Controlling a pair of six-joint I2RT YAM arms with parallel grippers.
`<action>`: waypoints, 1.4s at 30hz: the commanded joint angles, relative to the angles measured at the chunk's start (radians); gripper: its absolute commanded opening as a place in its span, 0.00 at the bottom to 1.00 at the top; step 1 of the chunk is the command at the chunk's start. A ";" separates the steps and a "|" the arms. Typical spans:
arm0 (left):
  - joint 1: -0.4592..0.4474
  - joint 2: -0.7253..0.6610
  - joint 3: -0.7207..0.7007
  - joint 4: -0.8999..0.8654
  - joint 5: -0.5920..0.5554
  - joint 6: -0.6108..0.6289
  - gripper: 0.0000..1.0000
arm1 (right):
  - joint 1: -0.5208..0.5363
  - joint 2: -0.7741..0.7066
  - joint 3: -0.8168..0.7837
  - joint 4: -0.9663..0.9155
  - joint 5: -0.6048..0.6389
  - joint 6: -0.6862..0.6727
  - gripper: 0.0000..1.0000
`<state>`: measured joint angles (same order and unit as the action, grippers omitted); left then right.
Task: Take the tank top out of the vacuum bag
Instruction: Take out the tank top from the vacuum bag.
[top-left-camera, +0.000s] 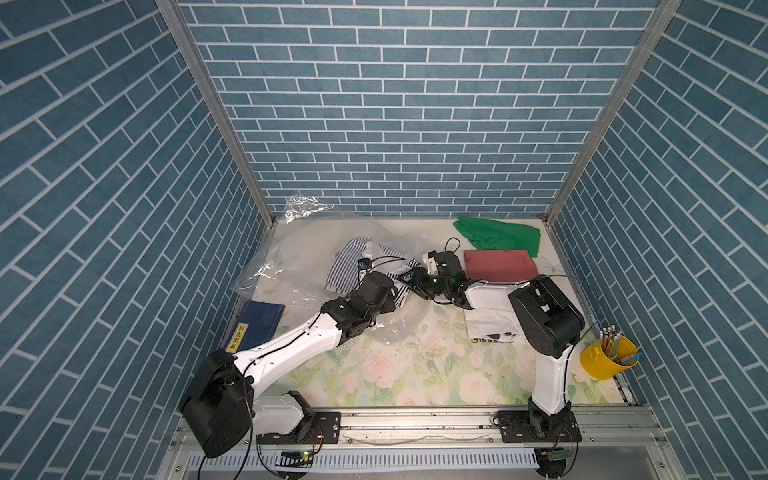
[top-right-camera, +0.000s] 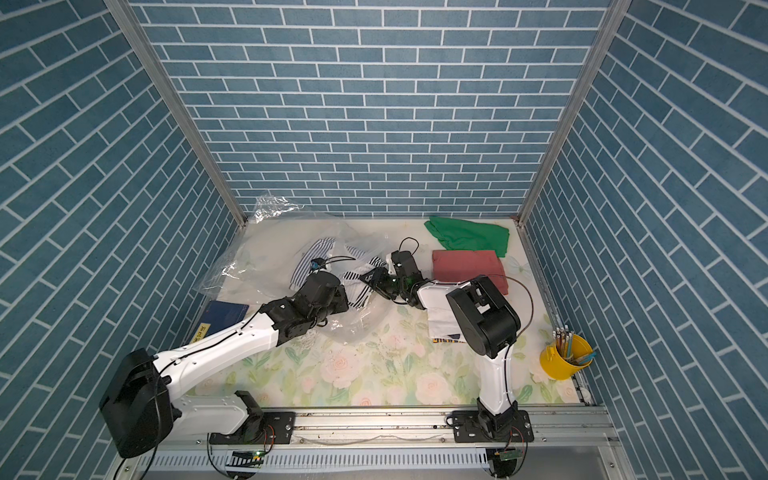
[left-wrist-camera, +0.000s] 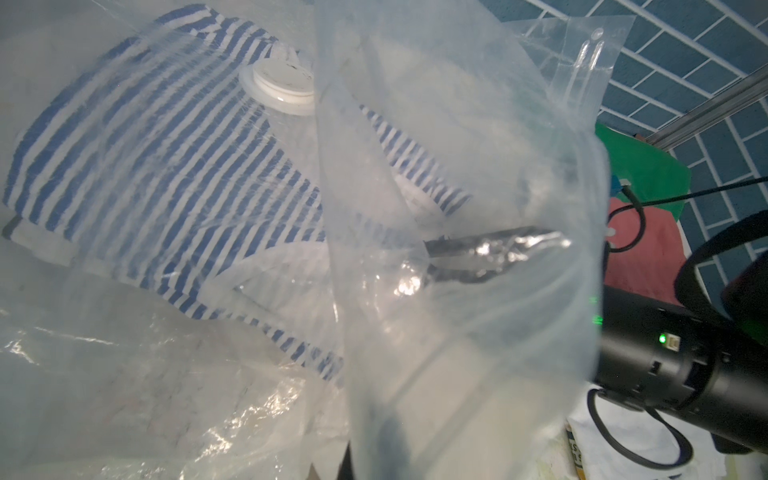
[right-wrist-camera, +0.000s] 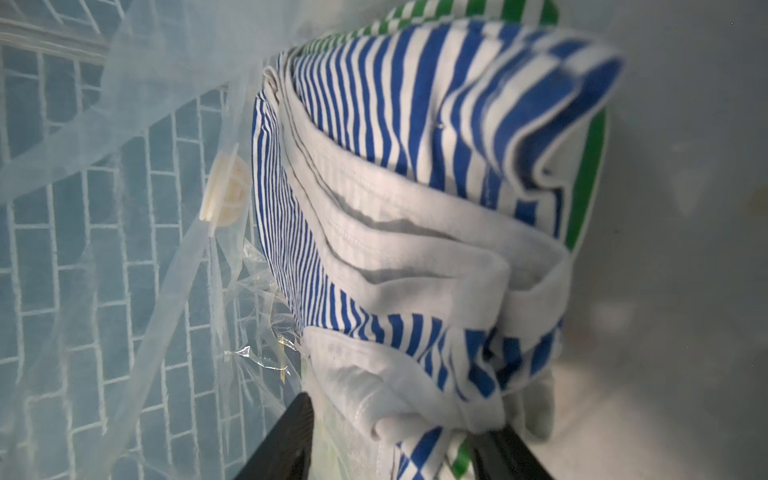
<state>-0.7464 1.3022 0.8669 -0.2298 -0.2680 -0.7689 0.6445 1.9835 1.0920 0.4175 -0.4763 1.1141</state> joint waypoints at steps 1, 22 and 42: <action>0.005 0.006 0.016 0.001 -0.013 0.017 0.00 | 0.006 0.031 0.019 0.041 -0.023 0.043 0.57; 0.007 -0.001 -0.003 0.009 -0.019 0.025 0.00 | 0.032 -0.020 -0.059 0.148 0.055 0.171 0.57; 0.010 -0.018 -0.025 0.003 -0.038 0.029 0.00 | 0.014 0.002 0.056 0.033 0.078 0.042 0.44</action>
<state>-0.7444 1.2831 0.8478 -0.2260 -0.2905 -0.7586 0.6617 1.9888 1.1728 0.4919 -0.4145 1.1965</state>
